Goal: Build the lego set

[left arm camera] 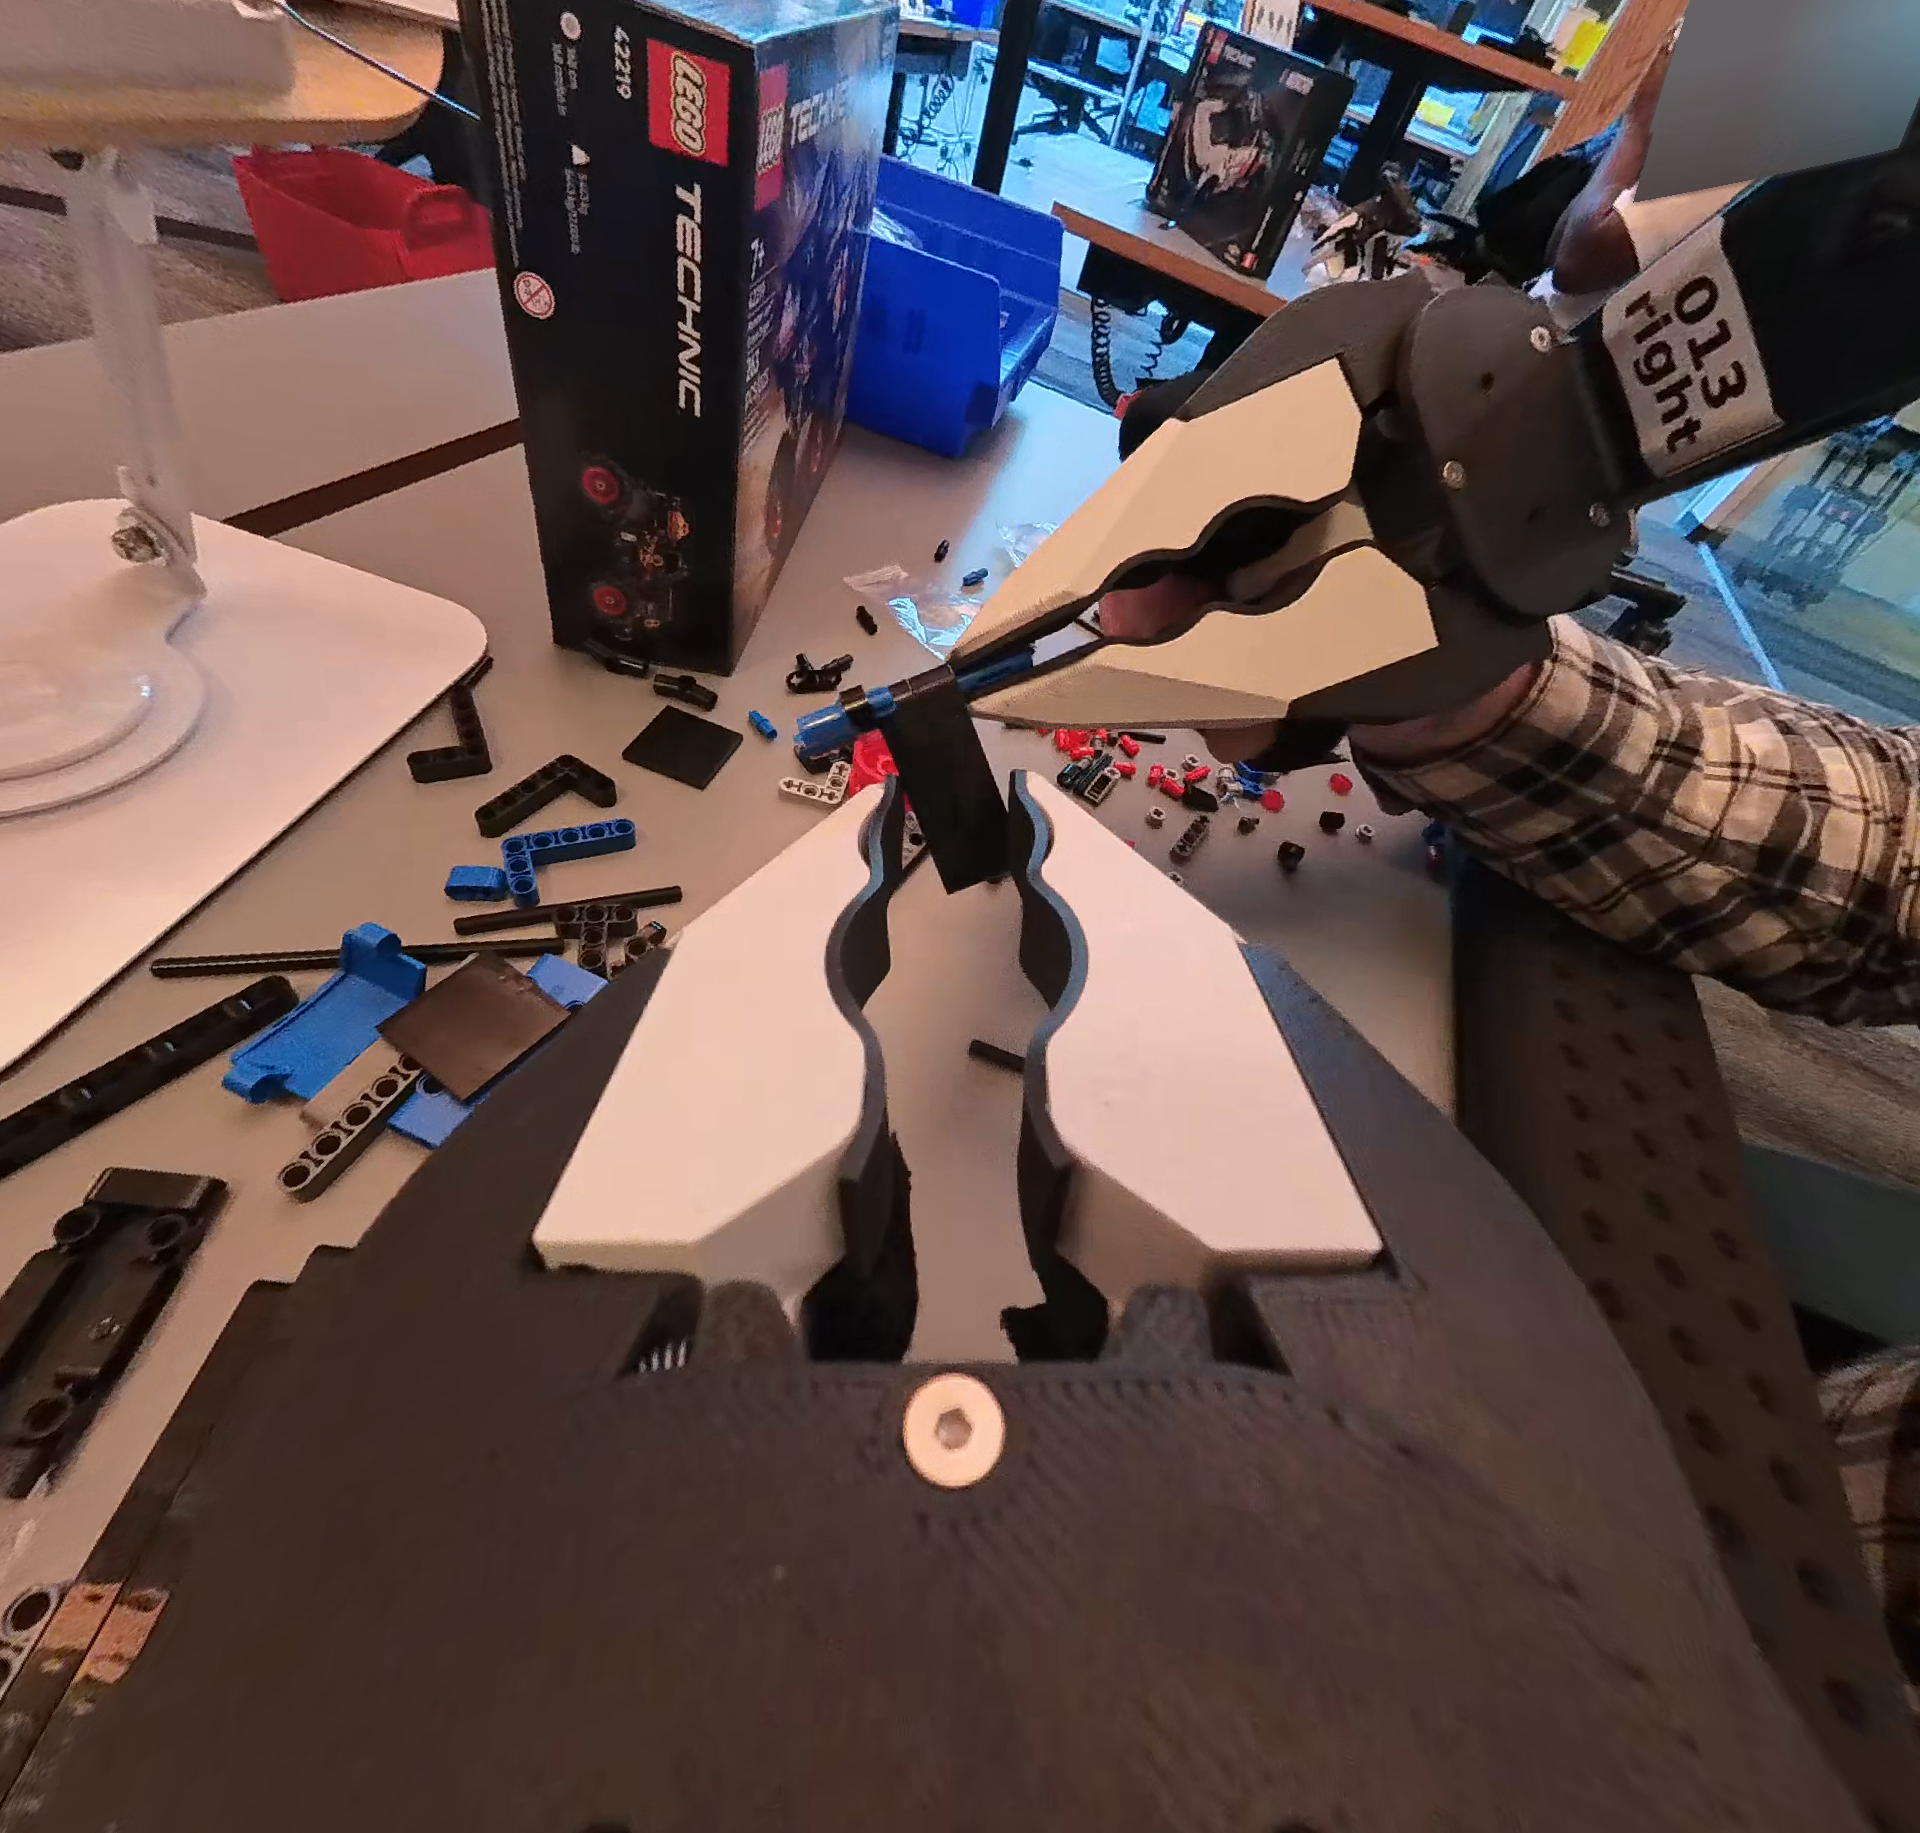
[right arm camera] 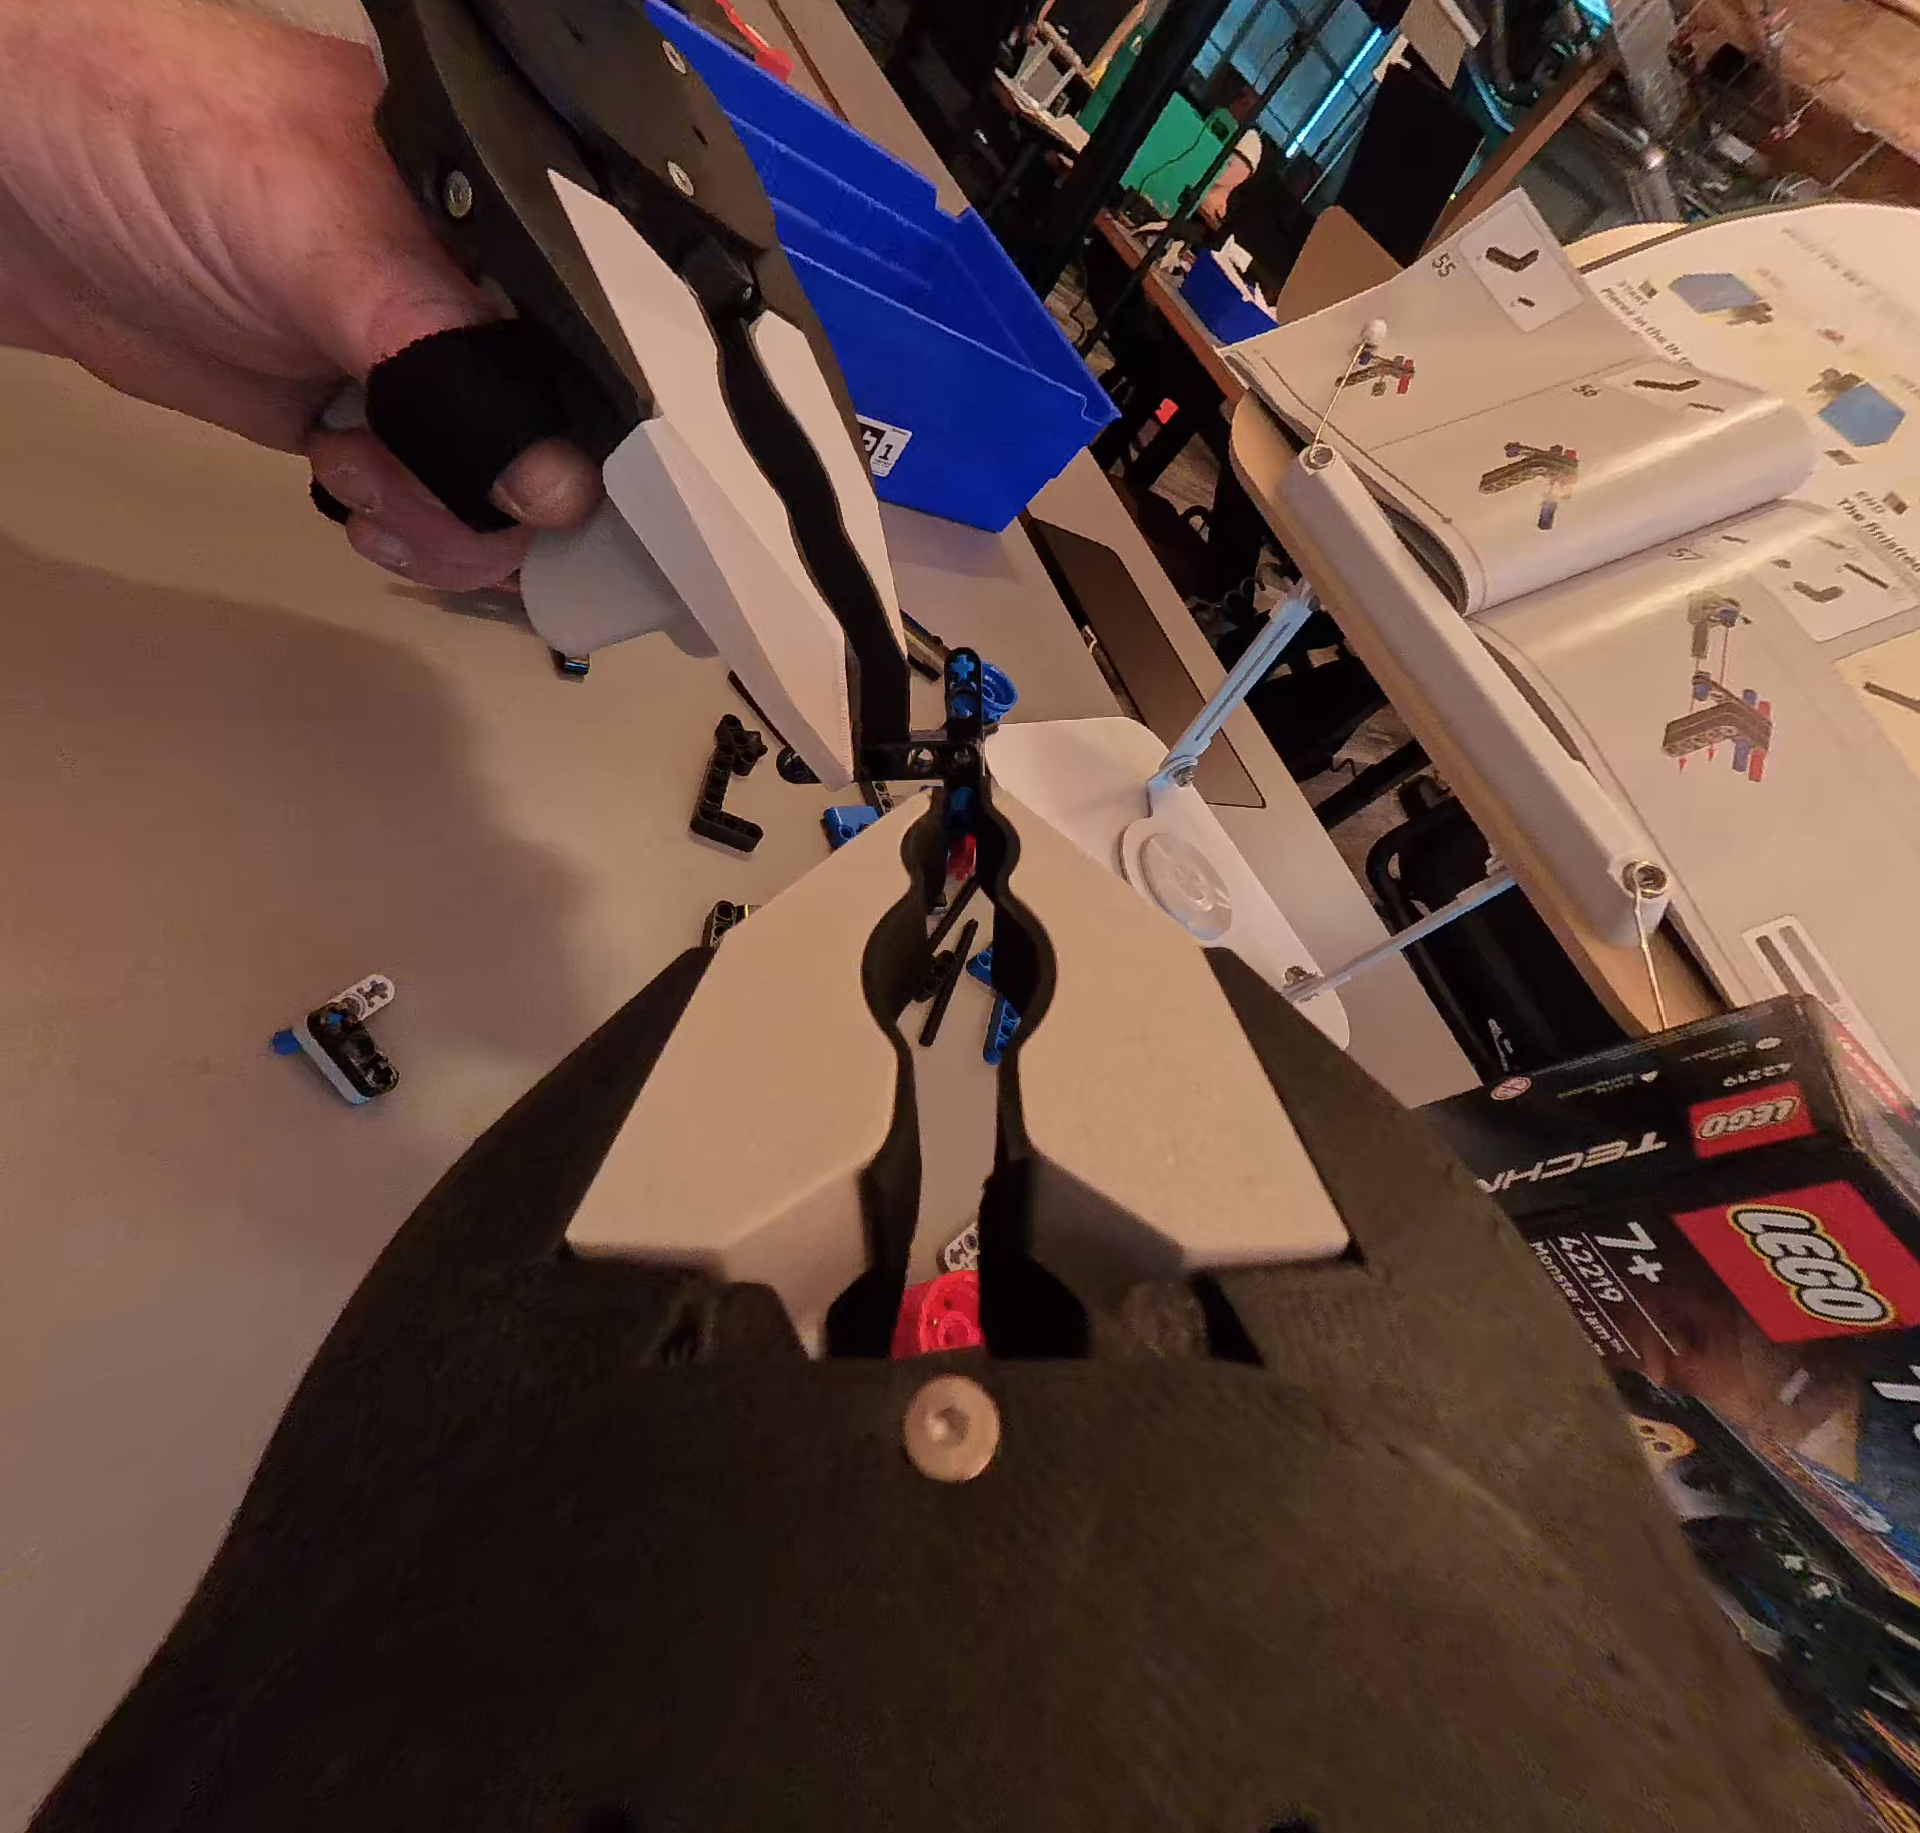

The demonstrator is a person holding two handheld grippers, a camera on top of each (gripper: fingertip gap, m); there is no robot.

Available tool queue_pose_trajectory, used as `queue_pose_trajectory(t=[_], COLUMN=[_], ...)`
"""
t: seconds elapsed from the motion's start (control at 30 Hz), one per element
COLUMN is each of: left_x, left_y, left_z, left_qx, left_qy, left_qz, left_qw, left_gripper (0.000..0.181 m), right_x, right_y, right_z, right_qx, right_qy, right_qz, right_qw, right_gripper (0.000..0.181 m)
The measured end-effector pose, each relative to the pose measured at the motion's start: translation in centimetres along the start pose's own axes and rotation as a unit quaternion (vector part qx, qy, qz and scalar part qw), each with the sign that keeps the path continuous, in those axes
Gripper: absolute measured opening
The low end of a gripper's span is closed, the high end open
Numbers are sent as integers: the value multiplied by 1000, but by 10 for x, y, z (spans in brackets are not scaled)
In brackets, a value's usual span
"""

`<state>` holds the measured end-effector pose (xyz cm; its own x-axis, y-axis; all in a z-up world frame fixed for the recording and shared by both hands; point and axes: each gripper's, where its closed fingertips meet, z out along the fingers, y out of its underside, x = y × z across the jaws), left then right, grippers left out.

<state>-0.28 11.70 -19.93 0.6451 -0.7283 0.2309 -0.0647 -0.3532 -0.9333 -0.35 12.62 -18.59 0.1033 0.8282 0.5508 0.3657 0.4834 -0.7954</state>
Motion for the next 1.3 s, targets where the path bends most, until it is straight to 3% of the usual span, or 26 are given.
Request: queue_pose_trajectory(t=[0.33,0.53,0.87,1.3], left_x=[0,-8,-11,-9], left_y=[-18,-29,-31,-17], left_z=[-13,-22,-24,-13], left_qx=[49,73,72,23], left_qy=[1,-41,-78,-87], left_qz=[2,40,88,130], left_qw=[999,996,990,987], left_gripper=[22,22,23,22], right_x=[9,10,12,-1], right_y=[-3,-3,-4,-3], right_z=[-4,-6,-8,-7], right_qx=[14,18,10,9], right_qy=[16,7,29,-17], right_qz=[13,19,-21,-13], right_qw=[1000,1000,999,1000], right_gripper=[2,2,2,2])
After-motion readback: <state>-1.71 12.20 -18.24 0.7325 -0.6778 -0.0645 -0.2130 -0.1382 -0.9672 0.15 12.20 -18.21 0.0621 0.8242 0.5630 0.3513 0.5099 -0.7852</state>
